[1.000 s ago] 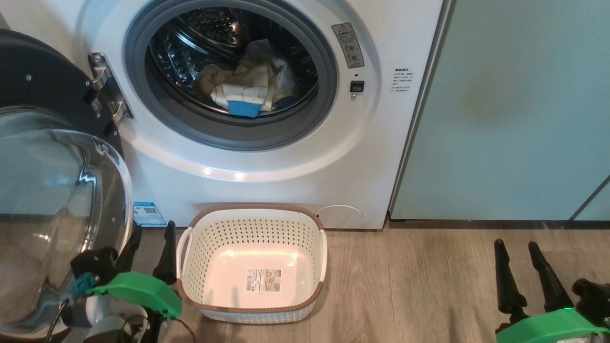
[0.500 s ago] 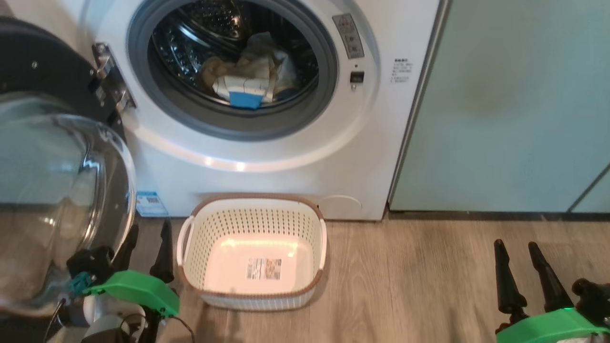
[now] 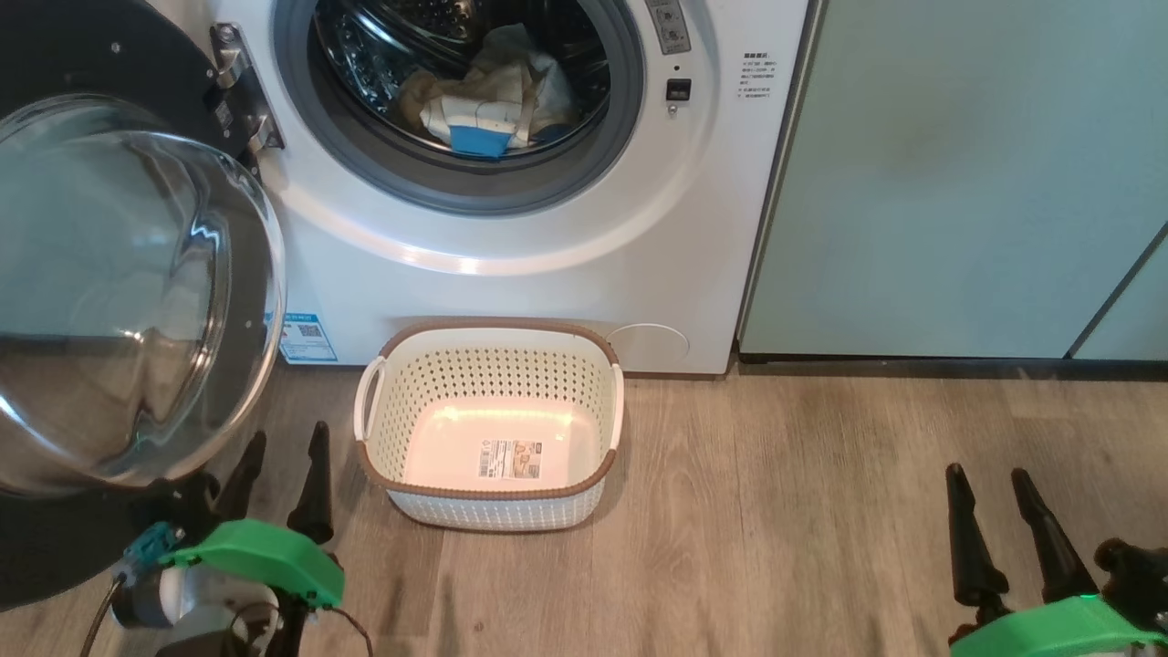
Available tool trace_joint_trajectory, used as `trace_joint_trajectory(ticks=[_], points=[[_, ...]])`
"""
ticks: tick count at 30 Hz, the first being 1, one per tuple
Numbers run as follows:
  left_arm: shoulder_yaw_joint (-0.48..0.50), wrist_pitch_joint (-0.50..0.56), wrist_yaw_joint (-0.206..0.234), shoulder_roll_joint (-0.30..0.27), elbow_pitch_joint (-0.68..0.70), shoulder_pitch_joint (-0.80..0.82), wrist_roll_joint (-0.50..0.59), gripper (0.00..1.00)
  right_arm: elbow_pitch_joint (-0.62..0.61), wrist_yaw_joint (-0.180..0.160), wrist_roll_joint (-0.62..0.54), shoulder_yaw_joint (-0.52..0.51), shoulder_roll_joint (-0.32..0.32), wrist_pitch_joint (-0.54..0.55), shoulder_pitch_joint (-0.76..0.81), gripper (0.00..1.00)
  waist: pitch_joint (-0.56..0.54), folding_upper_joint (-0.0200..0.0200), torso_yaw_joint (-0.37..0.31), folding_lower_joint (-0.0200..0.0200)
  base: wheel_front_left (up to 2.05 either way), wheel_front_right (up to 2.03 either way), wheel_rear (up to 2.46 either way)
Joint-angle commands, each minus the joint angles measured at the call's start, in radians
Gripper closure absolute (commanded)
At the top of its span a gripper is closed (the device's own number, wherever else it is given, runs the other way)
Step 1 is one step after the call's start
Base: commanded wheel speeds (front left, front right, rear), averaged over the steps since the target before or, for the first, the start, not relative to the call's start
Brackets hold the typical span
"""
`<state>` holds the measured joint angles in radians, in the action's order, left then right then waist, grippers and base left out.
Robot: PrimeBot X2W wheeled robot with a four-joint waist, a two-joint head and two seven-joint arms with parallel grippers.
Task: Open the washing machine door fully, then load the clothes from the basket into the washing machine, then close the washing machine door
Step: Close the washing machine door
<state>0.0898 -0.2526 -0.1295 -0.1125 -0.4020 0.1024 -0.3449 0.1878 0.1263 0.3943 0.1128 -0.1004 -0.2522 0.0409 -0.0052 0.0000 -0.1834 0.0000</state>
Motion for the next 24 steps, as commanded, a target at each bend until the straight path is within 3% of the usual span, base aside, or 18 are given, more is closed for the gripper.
trace_joint_trajectory(ticks=[1,24], points=[[0.031,-0.009,-0.001,-0.024,0.03,0.036,-0.002,0.0,-0.028,0.004,-0.004,0.021,-0.018,-0.01,-0.015,0.0,0.0,0.0,0.0,0.0,-0.52,0.52,0.0],[0.039,-0.009,-0.001,-0.009,0.026,0.042,0.022,0.0,-0.031,0.004,-0.006,0.011,-0.015,-0.01,-0.003,0.0,-0.007,0.0,0.033,0.0,-0.03,0.03,0.0]])
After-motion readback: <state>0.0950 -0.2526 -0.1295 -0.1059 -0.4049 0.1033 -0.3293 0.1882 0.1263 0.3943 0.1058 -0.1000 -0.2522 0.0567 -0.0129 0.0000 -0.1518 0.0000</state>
